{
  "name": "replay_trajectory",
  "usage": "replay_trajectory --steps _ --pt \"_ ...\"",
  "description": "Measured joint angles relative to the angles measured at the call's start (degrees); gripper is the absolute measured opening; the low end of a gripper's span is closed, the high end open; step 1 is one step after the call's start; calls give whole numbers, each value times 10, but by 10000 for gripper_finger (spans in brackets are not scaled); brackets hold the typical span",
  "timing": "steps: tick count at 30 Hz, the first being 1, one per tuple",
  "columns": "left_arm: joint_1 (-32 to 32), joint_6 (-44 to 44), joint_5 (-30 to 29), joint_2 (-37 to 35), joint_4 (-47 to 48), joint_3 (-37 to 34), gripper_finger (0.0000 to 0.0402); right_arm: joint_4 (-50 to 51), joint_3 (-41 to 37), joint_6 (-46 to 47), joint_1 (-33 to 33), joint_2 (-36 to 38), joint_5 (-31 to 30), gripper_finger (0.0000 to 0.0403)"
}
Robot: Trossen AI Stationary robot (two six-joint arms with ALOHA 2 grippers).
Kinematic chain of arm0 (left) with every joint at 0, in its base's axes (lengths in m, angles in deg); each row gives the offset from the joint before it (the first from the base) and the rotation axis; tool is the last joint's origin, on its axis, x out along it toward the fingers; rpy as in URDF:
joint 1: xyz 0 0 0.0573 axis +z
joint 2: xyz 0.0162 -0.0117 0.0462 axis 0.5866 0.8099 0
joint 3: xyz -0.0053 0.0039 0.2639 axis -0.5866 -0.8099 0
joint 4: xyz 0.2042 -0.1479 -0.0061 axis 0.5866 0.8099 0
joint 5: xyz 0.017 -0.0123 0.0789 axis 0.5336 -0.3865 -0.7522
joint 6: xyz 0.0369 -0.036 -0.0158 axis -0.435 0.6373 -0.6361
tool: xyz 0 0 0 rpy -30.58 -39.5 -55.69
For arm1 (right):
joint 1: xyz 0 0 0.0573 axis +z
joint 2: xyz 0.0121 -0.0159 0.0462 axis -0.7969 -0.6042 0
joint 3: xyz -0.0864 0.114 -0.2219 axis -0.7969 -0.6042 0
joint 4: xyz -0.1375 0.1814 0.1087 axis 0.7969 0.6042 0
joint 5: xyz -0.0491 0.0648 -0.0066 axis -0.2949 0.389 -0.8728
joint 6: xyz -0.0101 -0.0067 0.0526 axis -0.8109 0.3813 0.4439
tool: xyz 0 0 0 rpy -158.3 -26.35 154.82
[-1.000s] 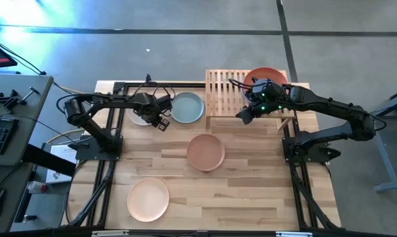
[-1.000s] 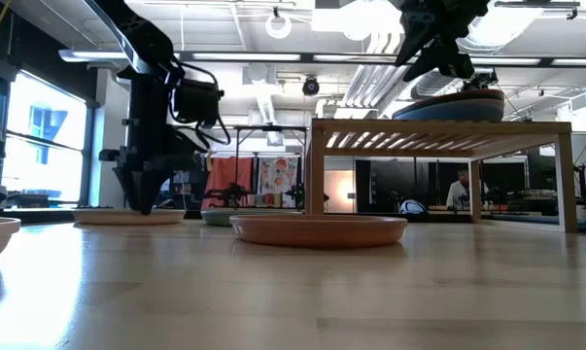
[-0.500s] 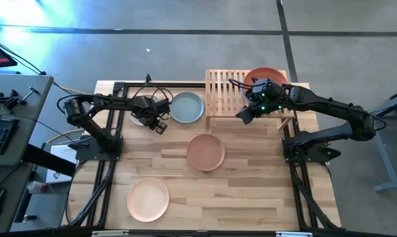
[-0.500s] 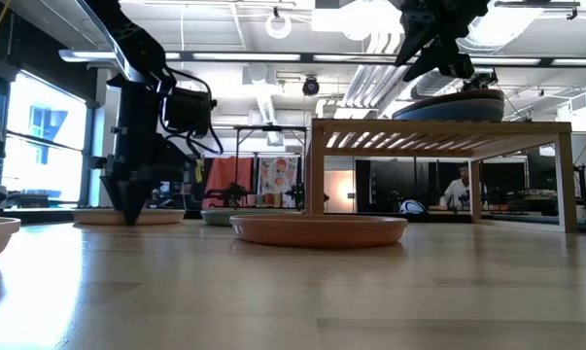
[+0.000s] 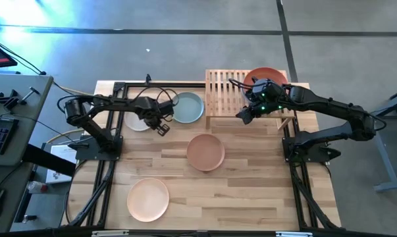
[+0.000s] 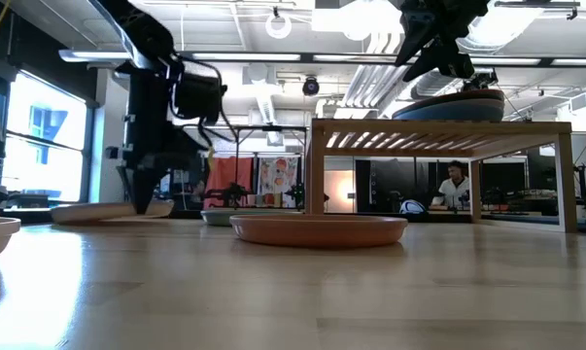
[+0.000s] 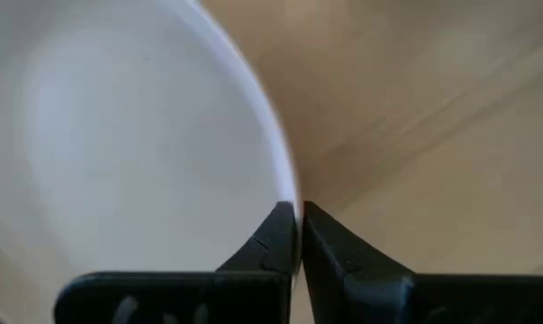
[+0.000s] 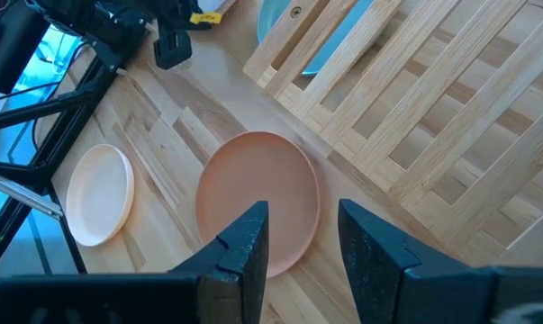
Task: Place and stack plates onto a shelf
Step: Put the white plate on the shelf
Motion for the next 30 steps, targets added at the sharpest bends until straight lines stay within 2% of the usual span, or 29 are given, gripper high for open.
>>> replay_trajectory --steps 7,17,25,30 --pt "-29 -36 -11 0 68 77 2 0 0 0 0 0 0 114" --pt "-67 -104 -71 0 192 208 1 -1 0 18 0 0 -14 114" --pt "-96 -236 -102 0 223 328 1 -29 0 20 -9 0 -63 114" --pt "-109 -336 -105 0 223 393 1 -67 0 10 -16 0 -67 114"
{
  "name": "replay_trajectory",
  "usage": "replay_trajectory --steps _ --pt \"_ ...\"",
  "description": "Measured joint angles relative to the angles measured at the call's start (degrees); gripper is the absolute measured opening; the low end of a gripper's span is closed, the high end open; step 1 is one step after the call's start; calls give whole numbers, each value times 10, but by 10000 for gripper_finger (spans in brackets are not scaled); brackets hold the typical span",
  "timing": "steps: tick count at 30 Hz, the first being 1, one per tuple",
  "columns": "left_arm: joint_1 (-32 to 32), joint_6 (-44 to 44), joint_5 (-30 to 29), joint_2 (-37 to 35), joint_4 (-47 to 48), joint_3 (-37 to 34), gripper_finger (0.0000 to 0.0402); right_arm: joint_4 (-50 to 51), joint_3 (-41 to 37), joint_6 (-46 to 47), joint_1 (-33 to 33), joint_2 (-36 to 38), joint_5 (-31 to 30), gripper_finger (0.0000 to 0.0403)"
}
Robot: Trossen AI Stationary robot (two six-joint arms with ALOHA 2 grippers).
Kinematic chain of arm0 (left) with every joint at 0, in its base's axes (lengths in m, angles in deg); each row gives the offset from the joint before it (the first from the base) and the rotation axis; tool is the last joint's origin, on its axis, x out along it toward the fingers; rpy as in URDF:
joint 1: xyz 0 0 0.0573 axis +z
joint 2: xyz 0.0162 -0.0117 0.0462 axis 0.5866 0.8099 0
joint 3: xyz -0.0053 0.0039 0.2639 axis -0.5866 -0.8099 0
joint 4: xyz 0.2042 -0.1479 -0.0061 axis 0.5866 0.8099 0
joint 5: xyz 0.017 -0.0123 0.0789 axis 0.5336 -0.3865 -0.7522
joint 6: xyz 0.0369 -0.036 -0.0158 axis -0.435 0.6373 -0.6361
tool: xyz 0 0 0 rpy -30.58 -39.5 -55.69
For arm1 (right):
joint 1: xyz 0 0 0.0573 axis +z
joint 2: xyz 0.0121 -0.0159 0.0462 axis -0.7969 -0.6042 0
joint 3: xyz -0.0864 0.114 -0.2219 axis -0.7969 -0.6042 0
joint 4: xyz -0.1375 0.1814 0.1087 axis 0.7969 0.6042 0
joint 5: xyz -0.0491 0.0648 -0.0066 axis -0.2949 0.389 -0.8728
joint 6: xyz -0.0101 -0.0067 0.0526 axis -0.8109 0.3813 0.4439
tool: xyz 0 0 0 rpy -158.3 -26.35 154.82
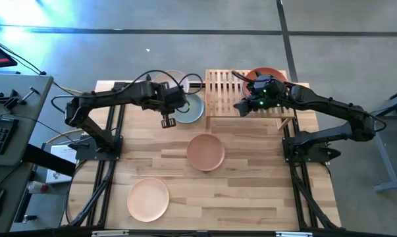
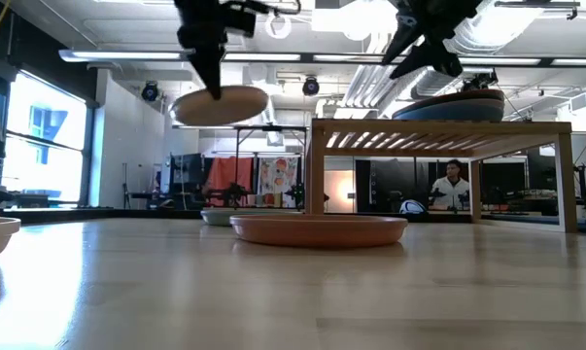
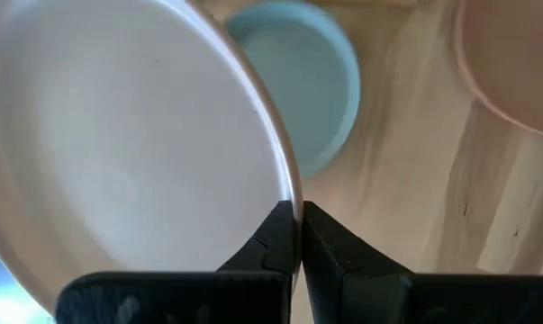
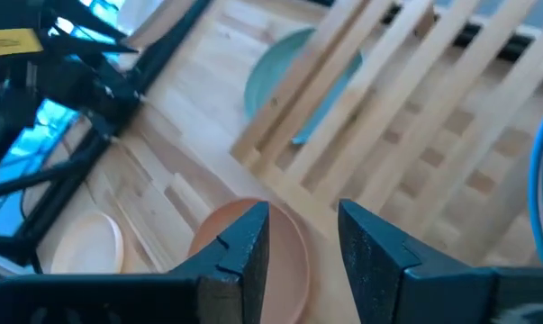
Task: Place and stack plates onto a shelf
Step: Put the white plate on the shelf
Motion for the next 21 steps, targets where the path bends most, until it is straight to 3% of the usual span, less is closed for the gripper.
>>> replay_trajectory --steps 11,15,21 --pt "-20 -217 -29 0 -1 75 1 -167 0 -39 -5 -1 -44 114" --pt "-29 -287 -52 0 -1 89 1 -273 0 -41 -17 -1 -44 114" --pt "-36 -392 -79 0 -1 96 1 -353 0 -49 -43 -1 -30 114"
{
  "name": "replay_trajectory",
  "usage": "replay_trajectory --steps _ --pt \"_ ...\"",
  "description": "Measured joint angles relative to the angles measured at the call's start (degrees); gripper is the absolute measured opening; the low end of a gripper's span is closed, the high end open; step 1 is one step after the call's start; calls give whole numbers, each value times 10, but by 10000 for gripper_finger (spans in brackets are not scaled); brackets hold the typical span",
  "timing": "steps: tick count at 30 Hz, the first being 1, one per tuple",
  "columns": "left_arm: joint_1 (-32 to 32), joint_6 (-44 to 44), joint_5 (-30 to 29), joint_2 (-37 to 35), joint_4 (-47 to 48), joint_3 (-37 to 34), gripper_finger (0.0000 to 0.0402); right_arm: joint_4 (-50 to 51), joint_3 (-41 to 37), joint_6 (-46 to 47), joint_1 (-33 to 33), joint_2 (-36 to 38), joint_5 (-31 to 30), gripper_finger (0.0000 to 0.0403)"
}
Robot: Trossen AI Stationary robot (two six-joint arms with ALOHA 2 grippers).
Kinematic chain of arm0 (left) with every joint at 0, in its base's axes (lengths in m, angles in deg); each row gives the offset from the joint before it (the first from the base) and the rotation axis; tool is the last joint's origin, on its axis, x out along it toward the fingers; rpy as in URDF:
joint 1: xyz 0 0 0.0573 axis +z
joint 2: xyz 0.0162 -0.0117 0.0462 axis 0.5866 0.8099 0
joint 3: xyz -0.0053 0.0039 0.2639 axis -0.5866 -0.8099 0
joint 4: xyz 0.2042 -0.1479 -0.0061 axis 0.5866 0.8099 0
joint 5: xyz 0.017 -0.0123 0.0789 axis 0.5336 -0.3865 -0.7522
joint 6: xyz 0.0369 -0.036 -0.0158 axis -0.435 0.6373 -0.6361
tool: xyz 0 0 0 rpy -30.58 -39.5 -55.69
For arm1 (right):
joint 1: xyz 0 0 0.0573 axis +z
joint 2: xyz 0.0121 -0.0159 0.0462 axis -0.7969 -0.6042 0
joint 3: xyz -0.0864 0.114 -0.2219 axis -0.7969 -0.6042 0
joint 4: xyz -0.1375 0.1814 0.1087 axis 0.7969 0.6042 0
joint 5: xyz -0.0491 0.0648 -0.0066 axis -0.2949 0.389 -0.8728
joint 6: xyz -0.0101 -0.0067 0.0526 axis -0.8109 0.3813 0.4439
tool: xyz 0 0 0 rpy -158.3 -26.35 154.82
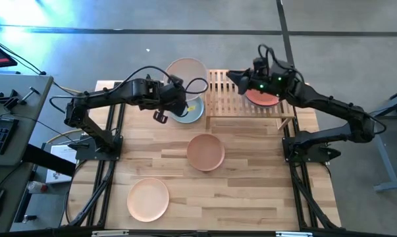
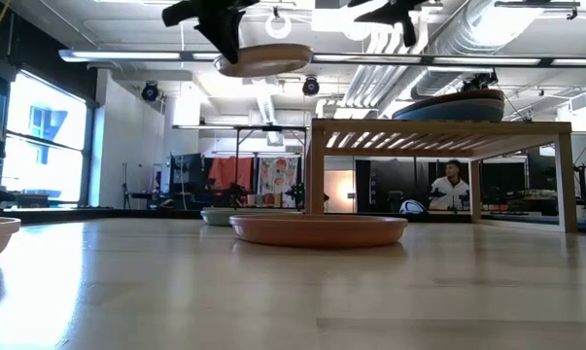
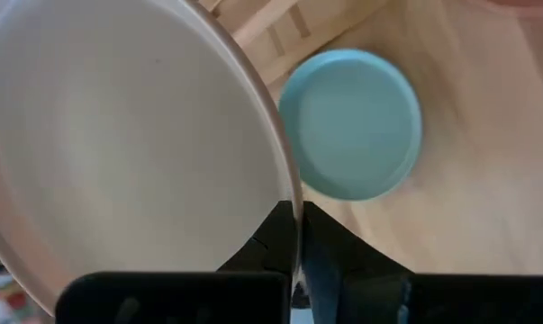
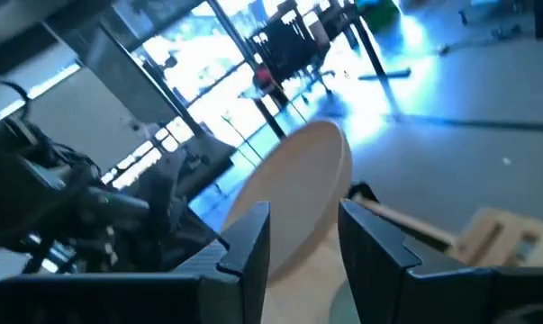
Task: Place and stack plates onto a shelf
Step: Put the white plate on the shelf
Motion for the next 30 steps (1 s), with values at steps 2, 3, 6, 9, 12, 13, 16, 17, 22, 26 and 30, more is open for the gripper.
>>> replay_trajectory --steps 2,3,6,9,12,13,16,17,22,26,30 --pt "0 -24 -12 0 0 0 1 -7 8 -13 -4 0 5 114" --pt "0 -32 -18 0 0 0 1 -7 18 -22 -6 -3 5 114" --pt "0 -48 -32 0 0 0 1 -3 59 -51 -6 -15 2 114" --pt "0 -52 -33 0 0 0 1 37 121 -80 -6 -40 -15 114" --pt "0 -53 -33 0 0 0 1 132 200 -104 -6 -79 -59 114" --pt "0 -53 -32 0 0 0 1 171 228 -107 -6 -95 -72 114" --pt "0 -53 -20 0 1 0 1 278 306 -100 -6 -143 -96 114" --pt "0 -53 -13 0 1 0 1 312 330 -93 -6 -160 -102 114" --pt "0 -54 5 0 1 0 1 442 425 -68 -2 -231 -107 114" --pt "0 -57 12 0 0 0 1 511 480 -51 3 -276 -105 114" --pt "0 -74 16 0 -1 0 1 543 516 -49 6 -306 -95 114"
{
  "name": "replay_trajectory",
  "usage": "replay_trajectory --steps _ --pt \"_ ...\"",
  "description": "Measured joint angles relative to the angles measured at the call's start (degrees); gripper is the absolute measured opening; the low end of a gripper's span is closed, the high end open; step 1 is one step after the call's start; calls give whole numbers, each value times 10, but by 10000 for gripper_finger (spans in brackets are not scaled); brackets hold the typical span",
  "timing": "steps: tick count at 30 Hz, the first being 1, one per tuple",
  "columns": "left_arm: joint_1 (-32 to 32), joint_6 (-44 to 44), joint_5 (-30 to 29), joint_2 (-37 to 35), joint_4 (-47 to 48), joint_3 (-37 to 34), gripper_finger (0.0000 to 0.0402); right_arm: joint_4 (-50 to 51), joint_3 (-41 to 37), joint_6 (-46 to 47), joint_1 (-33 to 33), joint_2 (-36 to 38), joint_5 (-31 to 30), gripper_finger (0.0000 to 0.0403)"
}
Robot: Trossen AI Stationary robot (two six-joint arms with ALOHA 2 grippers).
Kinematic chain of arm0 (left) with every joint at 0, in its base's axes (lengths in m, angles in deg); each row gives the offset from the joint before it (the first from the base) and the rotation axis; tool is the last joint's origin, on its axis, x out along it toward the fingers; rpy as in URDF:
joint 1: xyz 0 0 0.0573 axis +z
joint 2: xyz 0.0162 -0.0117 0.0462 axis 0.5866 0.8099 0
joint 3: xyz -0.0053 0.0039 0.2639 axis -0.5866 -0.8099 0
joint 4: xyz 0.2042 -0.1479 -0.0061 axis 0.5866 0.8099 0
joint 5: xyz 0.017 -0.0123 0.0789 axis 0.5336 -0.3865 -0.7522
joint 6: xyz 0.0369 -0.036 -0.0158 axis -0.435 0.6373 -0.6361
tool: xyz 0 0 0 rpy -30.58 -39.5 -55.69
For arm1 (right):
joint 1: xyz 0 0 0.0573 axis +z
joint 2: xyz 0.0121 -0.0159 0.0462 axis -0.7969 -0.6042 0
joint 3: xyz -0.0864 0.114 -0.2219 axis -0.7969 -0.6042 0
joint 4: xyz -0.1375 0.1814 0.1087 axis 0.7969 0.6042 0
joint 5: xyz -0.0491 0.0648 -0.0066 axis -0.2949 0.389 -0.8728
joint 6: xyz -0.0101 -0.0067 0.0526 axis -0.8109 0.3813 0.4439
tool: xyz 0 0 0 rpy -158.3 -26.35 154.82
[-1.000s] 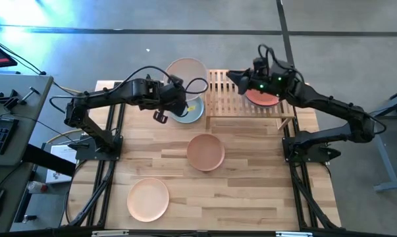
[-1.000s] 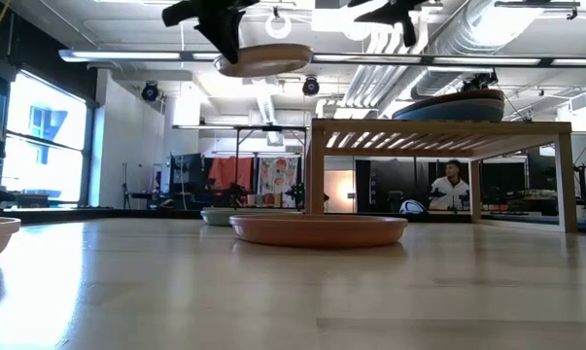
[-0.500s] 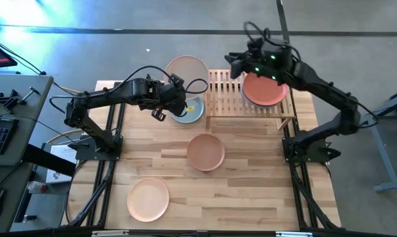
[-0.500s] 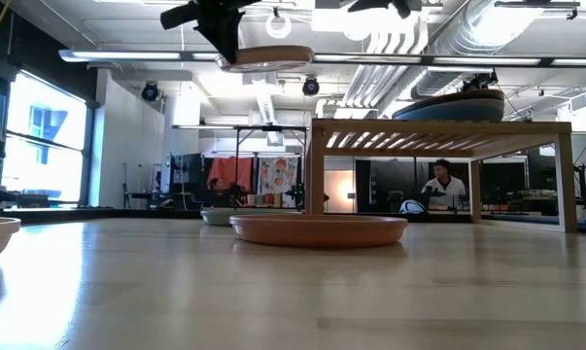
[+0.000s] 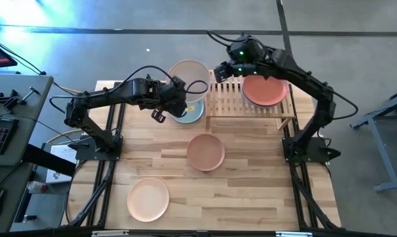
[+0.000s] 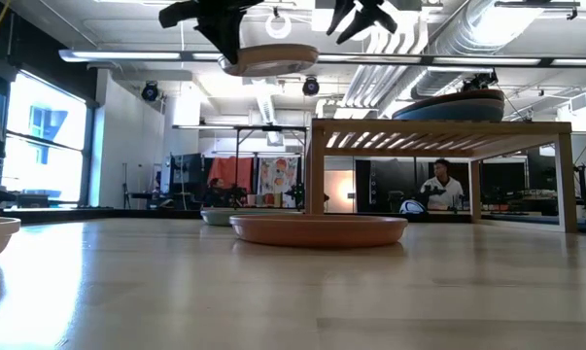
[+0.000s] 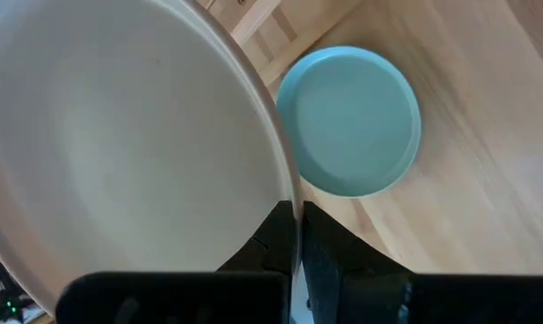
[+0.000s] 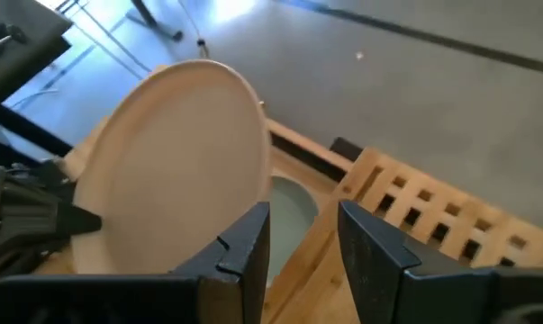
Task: Place and stack plates onto a shelf
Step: Put the white plate on the shelf
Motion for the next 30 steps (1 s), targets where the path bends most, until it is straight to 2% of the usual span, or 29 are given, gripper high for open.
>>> replay_trajectory --steps 12,24,27,30 --pt "0 -19 11 0 -37 0 1 30 16 29 12 -37 17 114" --pt "0 -24 9 0 -69 0 1 32 16 42 15 -41 18 114" --pt "0 -24 8 0 -66 0 1 32 16 42 15 -41 18 105" --pt "0 -24 8 0 -66 0 1 32 16 42 15 -41 18 78"
